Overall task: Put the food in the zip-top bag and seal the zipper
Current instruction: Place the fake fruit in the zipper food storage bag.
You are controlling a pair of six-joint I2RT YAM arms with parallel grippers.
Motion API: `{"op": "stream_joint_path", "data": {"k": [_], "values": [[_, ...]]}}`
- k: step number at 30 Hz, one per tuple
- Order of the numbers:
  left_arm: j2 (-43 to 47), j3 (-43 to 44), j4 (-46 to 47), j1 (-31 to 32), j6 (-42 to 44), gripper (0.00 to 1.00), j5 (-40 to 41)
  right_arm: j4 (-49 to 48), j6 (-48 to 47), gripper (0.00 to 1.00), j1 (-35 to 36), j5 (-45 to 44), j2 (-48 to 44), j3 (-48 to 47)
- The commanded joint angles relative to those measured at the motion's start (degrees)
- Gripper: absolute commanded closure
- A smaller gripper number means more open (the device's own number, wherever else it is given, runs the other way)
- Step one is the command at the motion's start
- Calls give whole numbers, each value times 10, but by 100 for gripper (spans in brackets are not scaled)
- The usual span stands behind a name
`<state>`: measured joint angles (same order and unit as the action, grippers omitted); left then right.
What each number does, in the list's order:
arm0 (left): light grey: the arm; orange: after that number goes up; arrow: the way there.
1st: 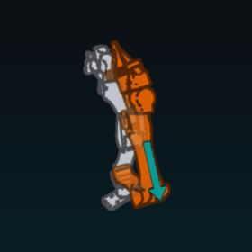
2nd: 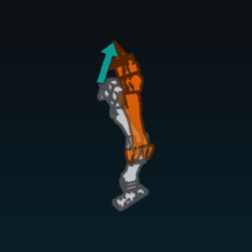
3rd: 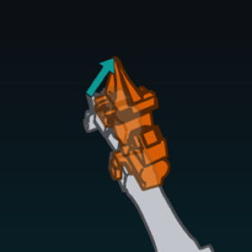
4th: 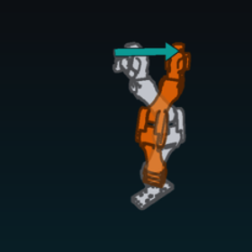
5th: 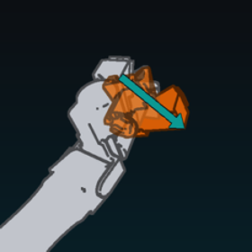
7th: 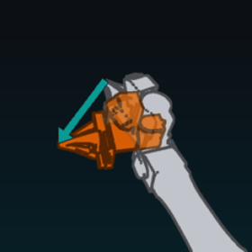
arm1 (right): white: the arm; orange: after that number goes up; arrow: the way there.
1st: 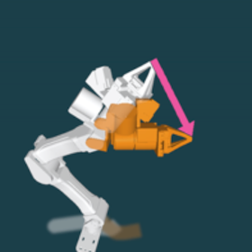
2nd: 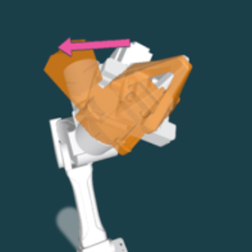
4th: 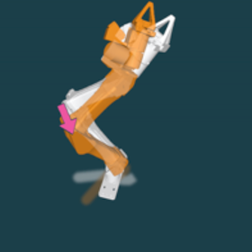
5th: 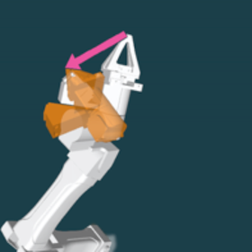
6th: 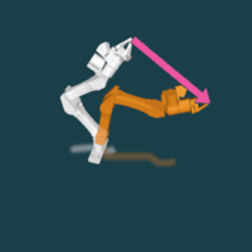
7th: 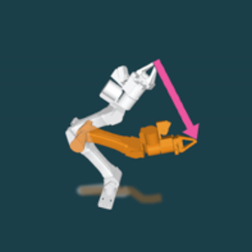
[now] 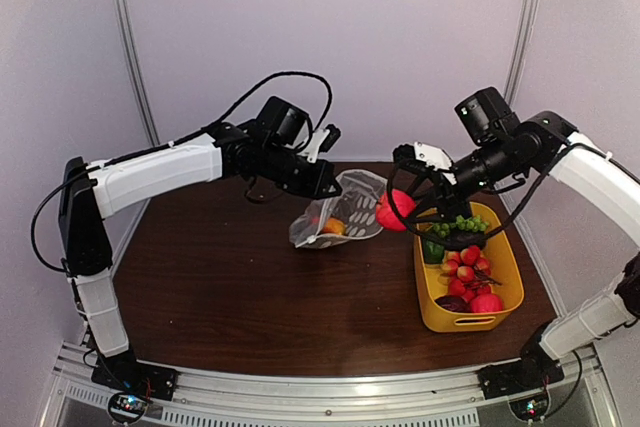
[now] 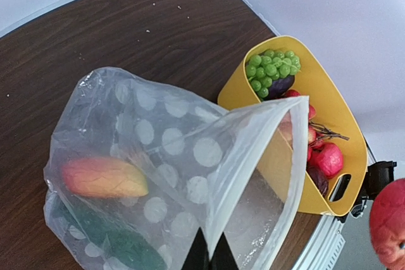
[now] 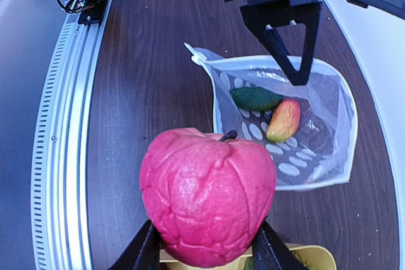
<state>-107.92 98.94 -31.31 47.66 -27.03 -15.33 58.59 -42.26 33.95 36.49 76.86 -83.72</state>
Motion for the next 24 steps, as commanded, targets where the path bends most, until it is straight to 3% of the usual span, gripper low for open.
{"op": "stream_joint_path", "data": {"k": [1,7,16,21,24], "values": [[-9,27,11,-5,-8,100,-20,-44,40,68,35,-5,46,-31],[7,39,-4,-5,-8,100,-23,-105,80,71,41,-51,98,-35],[19,25,-5,-5,-8,100,-20,-208,171,68,42,-174,106,-12],[20,18,5,-6,-18,100,-16,-182,182,48,50,-217,139,-51],[24,17,5,-5,-23,100,-10,-174,186,44,51,-232,140,-56]]}}
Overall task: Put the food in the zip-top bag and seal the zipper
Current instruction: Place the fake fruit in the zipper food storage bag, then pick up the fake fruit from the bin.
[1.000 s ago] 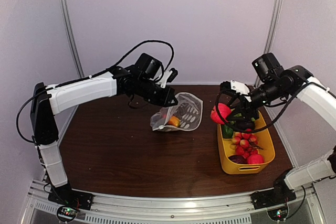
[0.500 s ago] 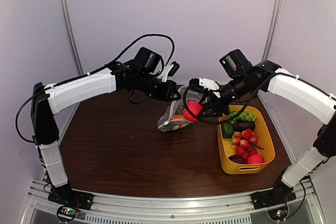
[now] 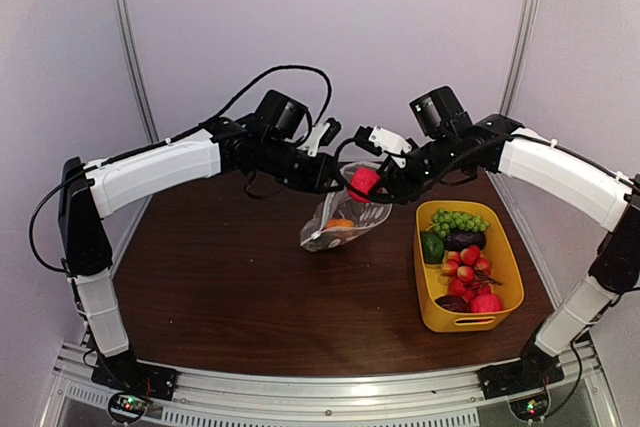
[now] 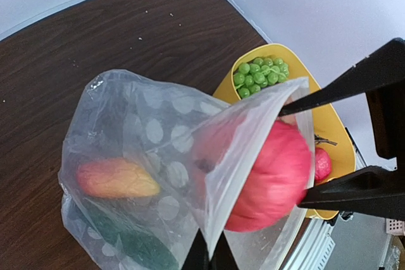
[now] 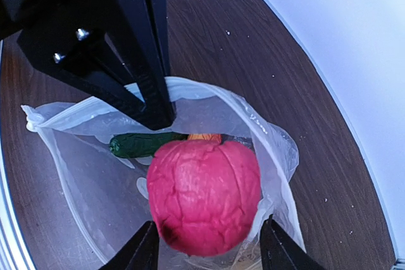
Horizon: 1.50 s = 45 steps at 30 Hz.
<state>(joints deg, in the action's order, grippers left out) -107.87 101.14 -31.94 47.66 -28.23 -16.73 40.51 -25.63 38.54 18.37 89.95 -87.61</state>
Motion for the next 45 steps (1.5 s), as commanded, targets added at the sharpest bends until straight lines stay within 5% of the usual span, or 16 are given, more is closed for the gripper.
{"op": "stream_joint_path", "data": {"k": [1,12,23,32,45], "values": [[25,-4,11,-5,-11,100,7,5,21,43,5,-49,1,-12],[29,-14,12,-6,-8,100,31,14,27,42,-3,-6,-141,53],[32,-32,13,-6,-2,100,42,62,-37,48,-166,53,-204,191],[32,-39,13,-6,1,100,41,101,-100,37,-197,70,-130,230],[36,-32,7,-7,4,100,41,69,-122,43,-196,28,-25,229]]}}
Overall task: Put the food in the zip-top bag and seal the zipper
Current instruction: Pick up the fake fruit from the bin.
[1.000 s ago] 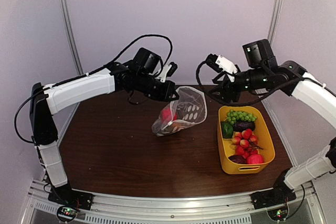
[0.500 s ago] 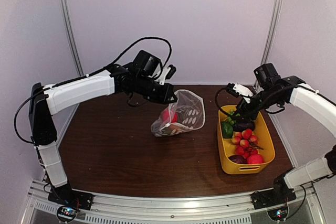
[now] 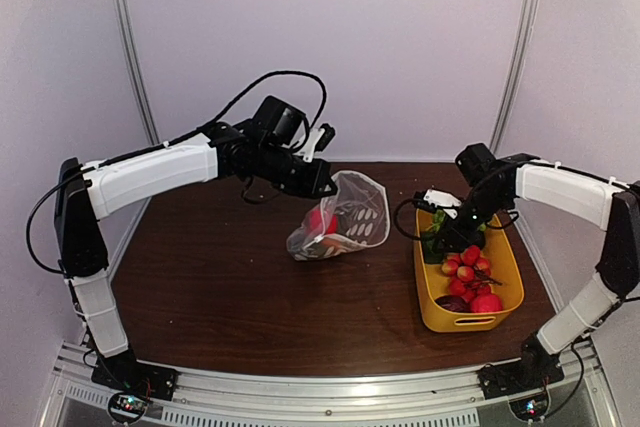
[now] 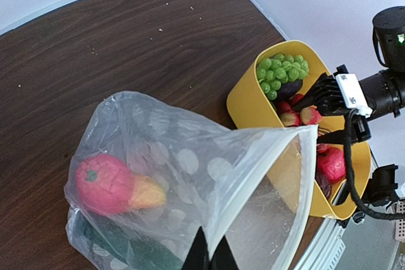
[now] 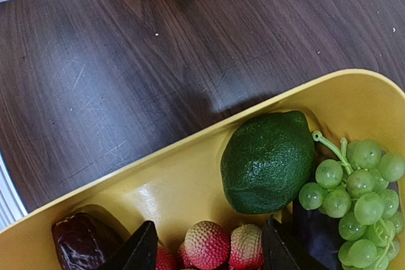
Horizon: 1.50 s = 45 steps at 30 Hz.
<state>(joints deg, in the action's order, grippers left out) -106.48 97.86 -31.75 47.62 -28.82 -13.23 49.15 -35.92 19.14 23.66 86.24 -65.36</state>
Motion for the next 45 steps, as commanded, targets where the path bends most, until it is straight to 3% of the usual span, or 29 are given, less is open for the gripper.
{"op": "stream_joint_path", "data": {"k": [1,23,27,33,45], "values": [[22,1,4,-7,10,100,7,-21,-22,43,-3,-27,17,8],[18,-4,5,-13,10,100,-3,-145,-33,32,-1,-101,107,40],[15,-1,6,-13,11,100,-4,-166,-27,39,-1,-110,92,52],[11,1,6,-13,11,100,-8,-190,-13,61,-1,-120,56,63],[6,2,10,-15,14,100,-9,-53,14,67,-2,-56,-104,36]]}}
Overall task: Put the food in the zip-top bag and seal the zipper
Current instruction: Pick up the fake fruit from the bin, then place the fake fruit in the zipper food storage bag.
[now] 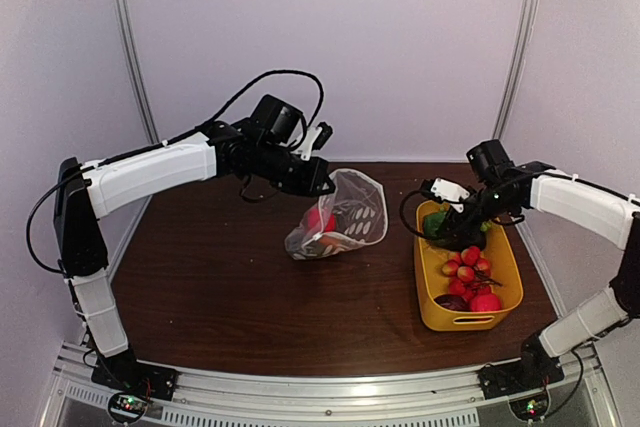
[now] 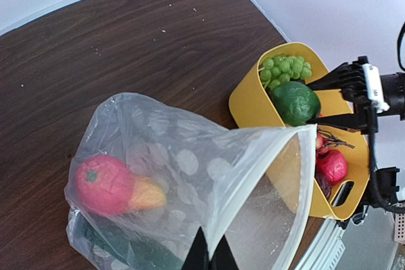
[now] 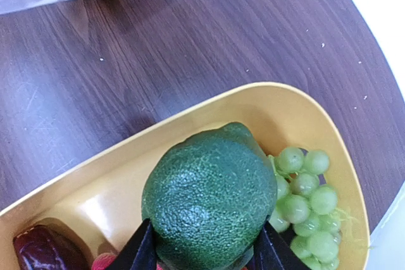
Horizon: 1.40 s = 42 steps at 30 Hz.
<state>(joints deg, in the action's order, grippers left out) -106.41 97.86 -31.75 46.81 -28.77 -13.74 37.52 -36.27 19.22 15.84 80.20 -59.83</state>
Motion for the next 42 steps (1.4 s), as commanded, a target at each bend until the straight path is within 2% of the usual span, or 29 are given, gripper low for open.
{"op": "stream_joint_path", "data": {"k": [1,6,10,13,18,24,32,34,38,42], "values": [[5,2,10,-7,14,100,-5,74,19,67,-2,25,-57,-24],[-2,3,18,-8,10,100,-14,116,21,67,9,100,-113,-58],[-8,7,22,-8,6,100,-17,96,47,66,45,173,-131,-89],[-10,12,21,-8,4,100,-23,75,58,65,96,184,-115,-117],[-10,18,20,-8,1,100,-33,96,48,65,149,208,-49,-184],[-5,22,18,-8,0,100,-43,78,63,63,187,173,9,-224],[-1,24,16,-8,1,100,-40,65,67,62,203,102,57,-247],[0,24,16,-8,1,100,-40,60,69,58,207,84,63,-248],[2,23,16,-8,2,100,-37,52,81,40,212,54,67,-253],[2,21,16,-8,3,100,-31,63,87,36,211,73,52,-260]]}}
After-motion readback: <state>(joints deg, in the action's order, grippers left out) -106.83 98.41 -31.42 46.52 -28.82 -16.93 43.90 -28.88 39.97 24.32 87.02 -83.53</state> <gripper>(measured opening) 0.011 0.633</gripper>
